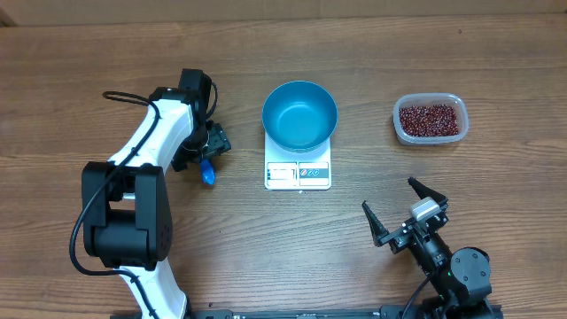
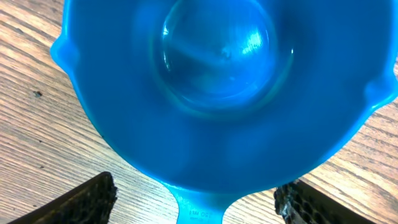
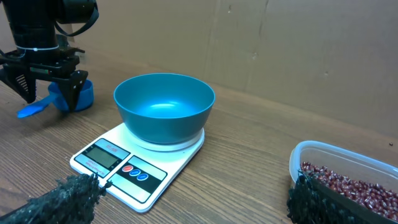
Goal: Scoop item into bowl and weigh 150g on scale
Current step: 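Lower the left gripper and grasp the blue scoop's handle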
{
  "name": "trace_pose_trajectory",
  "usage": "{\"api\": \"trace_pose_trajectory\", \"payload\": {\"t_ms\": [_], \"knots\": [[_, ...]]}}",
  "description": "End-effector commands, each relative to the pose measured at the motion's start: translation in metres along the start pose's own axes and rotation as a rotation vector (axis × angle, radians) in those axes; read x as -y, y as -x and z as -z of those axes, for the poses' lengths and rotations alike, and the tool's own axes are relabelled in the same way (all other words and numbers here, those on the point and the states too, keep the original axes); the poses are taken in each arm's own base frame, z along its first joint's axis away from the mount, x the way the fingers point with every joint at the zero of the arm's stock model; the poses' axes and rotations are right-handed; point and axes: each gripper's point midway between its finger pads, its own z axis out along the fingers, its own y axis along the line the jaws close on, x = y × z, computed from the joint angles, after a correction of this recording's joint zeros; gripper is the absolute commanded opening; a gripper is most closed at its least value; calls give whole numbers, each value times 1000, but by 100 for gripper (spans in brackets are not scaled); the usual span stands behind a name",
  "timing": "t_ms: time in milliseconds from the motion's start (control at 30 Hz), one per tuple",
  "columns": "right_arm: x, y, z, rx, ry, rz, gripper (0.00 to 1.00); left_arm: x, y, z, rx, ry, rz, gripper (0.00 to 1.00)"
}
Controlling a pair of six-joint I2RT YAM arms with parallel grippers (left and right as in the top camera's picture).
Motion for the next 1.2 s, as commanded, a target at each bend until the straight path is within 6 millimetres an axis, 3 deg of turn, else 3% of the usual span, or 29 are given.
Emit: {"api": "trace_pose_trajectory", "payload": {"t_ms": [0, 167, 467, 733, 1167], "knots": [[3, 3, 1, 13, -13, -5, 100, 3, 3, 2, 5, -10, 21, 80], [3, 3, 1, 13, -13, -5, 100, 3, 3, 2, 2, -8, 21, 67], [3, 3, 1, 13, -13, -5, 100, 4, 4, 2, 8, -11, 25, 54], [3, 3, 1, 13, -13, -5, 100, 9, 14, 2, 50, -30, 28, 50], [3, 3, 1, 13, -13, -5, 100, 10, 15, -3, 51, -31, 29, 38]]}}
